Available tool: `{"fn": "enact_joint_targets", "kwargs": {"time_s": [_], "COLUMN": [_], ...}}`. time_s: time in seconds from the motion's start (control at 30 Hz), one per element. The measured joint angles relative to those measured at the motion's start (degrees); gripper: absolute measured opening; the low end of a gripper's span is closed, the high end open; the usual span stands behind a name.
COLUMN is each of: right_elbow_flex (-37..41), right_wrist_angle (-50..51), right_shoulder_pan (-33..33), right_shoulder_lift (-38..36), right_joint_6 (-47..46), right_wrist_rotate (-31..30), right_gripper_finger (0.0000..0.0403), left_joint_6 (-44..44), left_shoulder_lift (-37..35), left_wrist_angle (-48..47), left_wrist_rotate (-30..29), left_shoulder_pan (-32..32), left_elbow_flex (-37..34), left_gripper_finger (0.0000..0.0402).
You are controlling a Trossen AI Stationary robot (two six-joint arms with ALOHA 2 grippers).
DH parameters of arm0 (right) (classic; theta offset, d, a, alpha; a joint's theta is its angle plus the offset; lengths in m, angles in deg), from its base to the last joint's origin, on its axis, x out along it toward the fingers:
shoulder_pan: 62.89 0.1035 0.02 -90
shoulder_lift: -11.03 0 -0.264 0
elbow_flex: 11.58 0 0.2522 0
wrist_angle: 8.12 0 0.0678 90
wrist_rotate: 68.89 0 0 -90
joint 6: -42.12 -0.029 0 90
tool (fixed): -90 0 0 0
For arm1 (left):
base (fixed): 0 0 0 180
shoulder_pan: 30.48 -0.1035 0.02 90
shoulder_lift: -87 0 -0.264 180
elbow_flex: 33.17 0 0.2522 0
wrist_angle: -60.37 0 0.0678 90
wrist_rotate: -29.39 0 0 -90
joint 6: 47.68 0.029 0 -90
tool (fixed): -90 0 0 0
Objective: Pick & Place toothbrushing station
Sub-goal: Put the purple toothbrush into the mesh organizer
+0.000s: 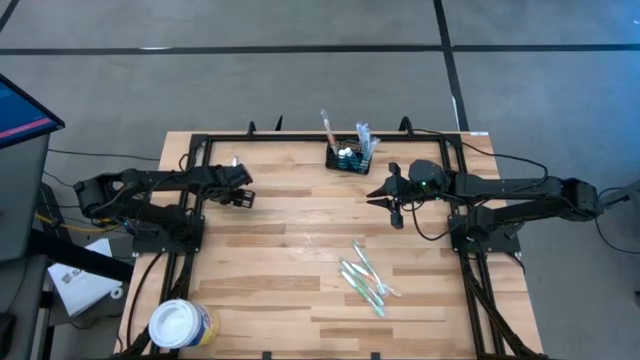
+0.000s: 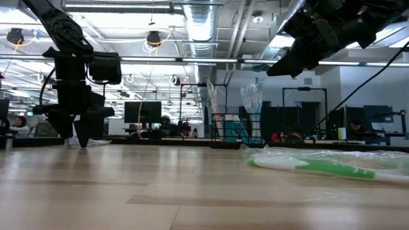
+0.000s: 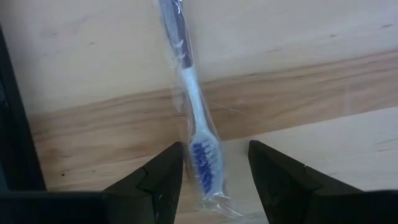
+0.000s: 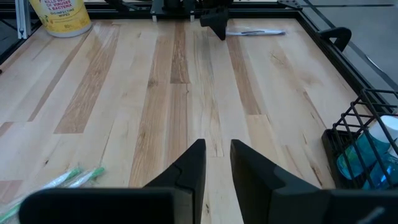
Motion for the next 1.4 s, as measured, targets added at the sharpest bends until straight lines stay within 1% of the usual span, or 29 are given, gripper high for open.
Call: {"fn": "enact_joint_targets", "kwargs": {"time_s": [0.1,0.2,0.3,0.57,0.7,0.9,1.07,1.27,1.4], "right_elbow_flex": [0.0,0.0,0.0,0.02,0.0,0.02,0.01,0.04,0.04], "right_wrist_angle": [0.0,0.01,-0.01,0.01,0.01,-0.01,-0.01,-0.82,-3.51], "right_shoulder_pan": [0.0,0.01,0.01,0.01,0.02,0.0,0.01,0.02,0.02], "right_shoulder_lift": [0.0,0.0,0.0,0.0,0.0,0.0,0.0,0.0,-0.02], "right_joint_6": [0.0,0.0,0.0,0.0,0.0,0.0,0.0,1.0,2.93], "right_wrist_rotate": [-0.01,-0.01,-0.01,-0.01,-0.01,-0.01,-0.01,-0.01,-0.01], "right_gripper_finger": [0.0066,0.0066,0.0066,0.0066,0.0066,0.0066,0.0066,0.0066,0.0066], "left_joint_6": [-0.34,-0.98,-1.46,-1.44,-1.07,0.34,0.77,0.96,0.97], "left_shoulder_lift": [0.0,0.02,0.09,0.13,0.13,0.07,-1.28,-4.34,-6.09], "left_wrist_angle": [0.12,0.14,0.34,0.58,0.55,0.56,0.47,1.07,1.85], "left_wrist_rotate": [1.04,1.41,1.45,1.6,1.85,1.97,3.51,8.79,11.5], "left_shoulder_pan": [-0.02,0.37,1.06,2.34,2.34,2.33,2.29,3.44,5.12], "left_elbow_flex": [-0.22,-0.24,-0.28,-0.32,-0.35,-0.37,-0.07,1.81,2.83], "left_gripper_finger": [0.0176,0.0165,0.014,0.006,0.0032,0.0026,0.0027,0.0027,0.0027]}}
